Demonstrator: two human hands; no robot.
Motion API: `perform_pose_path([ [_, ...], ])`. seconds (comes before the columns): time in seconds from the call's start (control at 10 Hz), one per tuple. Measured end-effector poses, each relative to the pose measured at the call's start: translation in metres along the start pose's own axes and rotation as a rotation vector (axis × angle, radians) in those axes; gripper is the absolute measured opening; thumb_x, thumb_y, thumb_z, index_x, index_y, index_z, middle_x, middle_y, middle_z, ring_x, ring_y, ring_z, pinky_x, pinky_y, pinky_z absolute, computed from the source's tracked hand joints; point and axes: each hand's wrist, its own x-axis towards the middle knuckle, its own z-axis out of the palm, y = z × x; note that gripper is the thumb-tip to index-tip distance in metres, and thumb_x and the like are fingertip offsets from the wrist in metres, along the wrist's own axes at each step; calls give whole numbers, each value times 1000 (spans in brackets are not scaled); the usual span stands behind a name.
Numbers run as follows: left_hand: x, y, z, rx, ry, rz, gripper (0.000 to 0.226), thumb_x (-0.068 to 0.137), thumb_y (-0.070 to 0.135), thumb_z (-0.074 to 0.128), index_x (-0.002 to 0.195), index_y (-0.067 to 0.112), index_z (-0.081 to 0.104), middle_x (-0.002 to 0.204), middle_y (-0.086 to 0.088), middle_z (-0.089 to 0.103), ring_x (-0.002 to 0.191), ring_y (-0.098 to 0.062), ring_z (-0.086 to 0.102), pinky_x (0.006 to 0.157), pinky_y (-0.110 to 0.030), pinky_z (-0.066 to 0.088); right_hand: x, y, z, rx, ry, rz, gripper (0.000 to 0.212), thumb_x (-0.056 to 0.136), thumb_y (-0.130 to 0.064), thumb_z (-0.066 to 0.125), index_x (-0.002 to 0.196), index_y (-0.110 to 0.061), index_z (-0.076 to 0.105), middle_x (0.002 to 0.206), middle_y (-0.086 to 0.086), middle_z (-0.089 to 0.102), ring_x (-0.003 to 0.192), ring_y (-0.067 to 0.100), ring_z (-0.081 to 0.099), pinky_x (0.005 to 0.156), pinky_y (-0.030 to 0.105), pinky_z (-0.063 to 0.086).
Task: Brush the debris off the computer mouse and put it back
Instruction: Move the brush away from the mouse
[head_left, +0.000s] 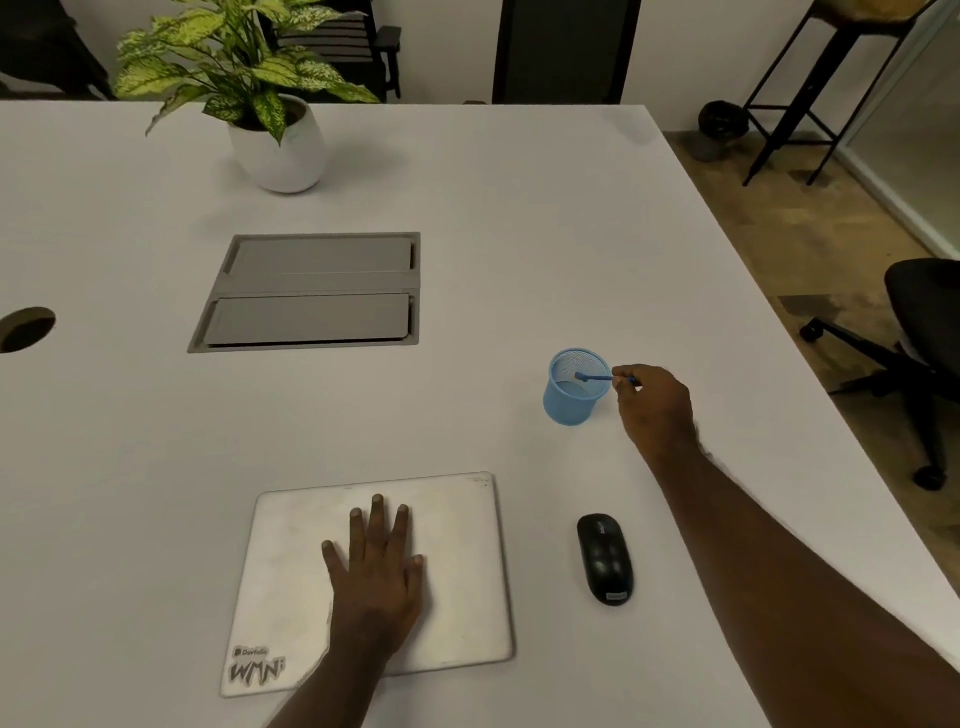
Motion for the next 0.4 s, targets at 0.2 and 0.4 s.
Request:
perform_pose_path([
  [0.2,-1,-6,4,9,-7,25,61,87,37,34,140,11,50,151,-18,37,135,-43,40,95,-69,36,7,-11,19,-231,-78,-31,30,101,-17,49,121,-7,70,121,16,65,111,32,63,87,35,50],
  [0.4,1,-9,5,-1,46,44,61,86,37,35,140,12,50,151,-18,37,135,-41,41,95,-68,37,6,-16,29,-336,-143,-13,31,101,-21,50,120,-6,69,122,16,64,112,32,62,89,37,52],
])
